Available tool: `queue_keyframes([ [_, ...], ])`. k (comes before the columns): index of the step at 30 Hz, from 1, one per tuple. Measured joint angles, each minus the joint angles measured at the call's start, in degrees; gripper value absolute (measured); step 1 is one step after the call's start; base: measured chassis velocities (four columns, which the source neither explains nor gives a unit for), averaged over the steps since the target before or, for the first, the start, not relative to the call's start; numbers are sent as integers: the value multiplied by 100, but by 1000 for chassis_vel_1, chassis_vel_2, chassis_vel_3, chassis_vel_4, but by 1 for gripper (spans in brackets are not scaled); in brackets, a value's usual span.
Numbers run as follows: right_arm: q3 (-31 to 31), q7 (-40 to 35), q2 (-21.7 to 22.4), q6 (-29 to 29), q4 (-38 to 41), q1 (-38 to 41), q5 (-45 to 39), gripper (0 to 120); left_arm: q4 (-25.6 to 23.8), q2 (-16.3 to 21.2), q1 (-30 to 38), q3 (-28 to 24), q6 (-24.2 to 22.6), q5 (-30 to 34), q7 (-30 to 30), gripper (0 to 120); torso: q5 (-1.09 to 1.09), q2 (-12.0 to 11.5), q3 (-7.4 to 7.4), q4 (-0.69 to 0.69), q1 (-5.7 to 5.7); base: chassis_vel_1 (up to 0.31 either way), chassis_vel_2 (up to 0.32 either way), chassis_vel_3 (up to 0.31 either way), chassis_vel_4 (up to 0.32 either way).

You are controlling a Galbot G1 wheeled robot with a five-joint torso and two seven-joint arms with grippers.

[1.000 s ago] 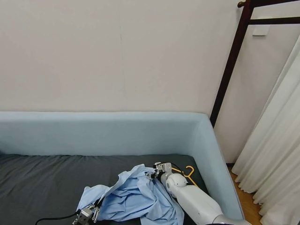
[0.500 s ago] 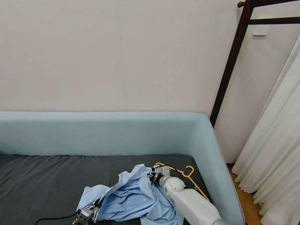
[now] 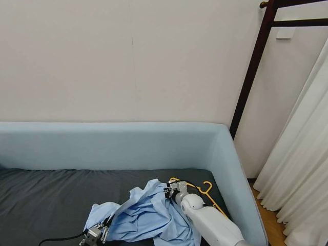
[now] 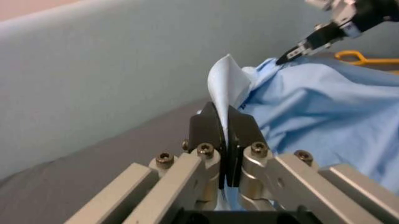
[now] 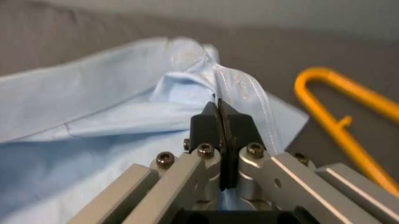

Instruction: Pick up the clothes from the sofa and hang them on the clothes hanger.

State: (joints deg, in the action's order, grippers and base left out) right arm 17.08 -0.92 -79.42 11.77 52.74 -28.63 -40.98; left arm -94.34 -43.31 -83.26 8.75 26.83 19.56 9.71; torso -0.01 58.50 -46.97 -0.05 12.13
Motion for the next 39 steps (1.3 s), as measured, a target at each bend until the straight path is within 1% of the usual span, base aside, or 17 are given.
queue_keyframes([
  [2, -34, -94, 136, -21, 402, -58, -39, 0, -114, -2, 18, 21, -80, 93, 92, 0, 0, 0, 0, 0, 0, 0, 0, 0, 0],
  [7, -162, -712, 925, -91, 2551, -228, -86, 0, -1193, 25, 460, 238, -822, 978, 801, 0, 0, 0, 0, -3, 0, 0, 0, 0, 0],
  [8, -162, -712, 925, -91, 2551, -228, -86, 0, -1193, 25, 460, 238, -822, 978, 801, 0, 0, 0, 0, -3, 0, 0, 0, 0, 0],
  [11, -268, -1114, 1293, -27, 3549, -157, -95, 0, -1918, 179, 1109, 282, -1527, 1877, 1178, 0, 1, 0, 0, -2, 0, 0, 0, 0, 0],
  [13, -297, -1203, 1360, -2, 3724, -121, -93, 0, -2042, 246, 1346, 265, -1687, 2099, 1262, 0, 0, 0, 0, -1, 0, 0, 0, 0, 0],
  [15, -393, -1475, 1586, 124, 4218, 35, -93, 0, -2292, 458, 2188, 157, -2107, 2746, 1462, 0, 1, 0, 0, -1, 0, 0, 0, 0, 0],
  [18, -402, -1636, 1903, 176, 4633, 293, -47, 0, -2346, 748, 3361, -86, -2556, 3630, 1682, 0, 1, 0, 0, -3, 0, 0, 0, 0, 0],
  [19, -402, -1636, 1903, 176, 4633, 293, -47, 0, -2346, 748, 3361, -86, -2556, 3630, 1682, 0, 1, 0, 0, -3, 0, 0, 0, 0, 0],
  [22, -231, -1795, 2087, 209, 4948, 602, -29, 0, -2114, 1047, 4381, -290, -2810, 4283, 1762, 0, 1, 0, -1, -7, 0, 0, 0, 0, 0],
  [24, -89, -1918, 2028, 213, 4996, 1017, -39, 0, -1985, 1314, 4756, -297, -2887, 4637, 1833, 0, 2, 0, 0, -1, 0, 0, 0, 0, 0],
  [25, -89, -1918, 2028, 213, 4996, 1017, -39, 0, -1985, 1314, 4756, -297, -2887, 4637, 1833, 0, 2, 0, 0, -1, 0, 0, 0, 0, 0],
  [26, -40, -1932, 2016, 213, 5000, 1194, -39, 0, -1933, 1391, 4907, -321, -2913, 4741, 1860, 0, -1, 0, 0, 8, 0, 0, 0, 0, 0],
  [28, 33, -1952, 2080, 226, 5051, 1480, -56, 0, -1849, 1431, 5298, -493, -2987, 4900, 1881, 0, -3, 0, 0, 10, 0, 0, 0, 0, 0],
  [29, 33, -1952, 2080, 226, 5051, 1480, -56, 0, -1849, 1431, 5298, -493, -2987, 4900, 1881, 0, -3, 0, 0, 10, 0, 0, 0, 0, 0],
  [31, 158, -1980, 2269, 265, 5261, 1691, -63, 0, -1861, 1426, 5571, -607, -3097, 5020, 1920, 0, -1, 0, 0, -3, 0, 0, 0, 0, 0],
  [33, 192, -2119, 2428, 363, 5588, 1776, -130, 0, -1992, 1501, 5576, -598, -3153, 5050, 1932, 0, 1, 0, -1, -8, 1, 0, 0, 0, 0],
  [39, 80, -2312, 2840, 563, 6259, 1765, -339, 0, -2450, 1945, 5435, -339, -3170, 5274, 1974, 0, 0, 0, 1, 1, 0, 0, 0, 0, 0],
])
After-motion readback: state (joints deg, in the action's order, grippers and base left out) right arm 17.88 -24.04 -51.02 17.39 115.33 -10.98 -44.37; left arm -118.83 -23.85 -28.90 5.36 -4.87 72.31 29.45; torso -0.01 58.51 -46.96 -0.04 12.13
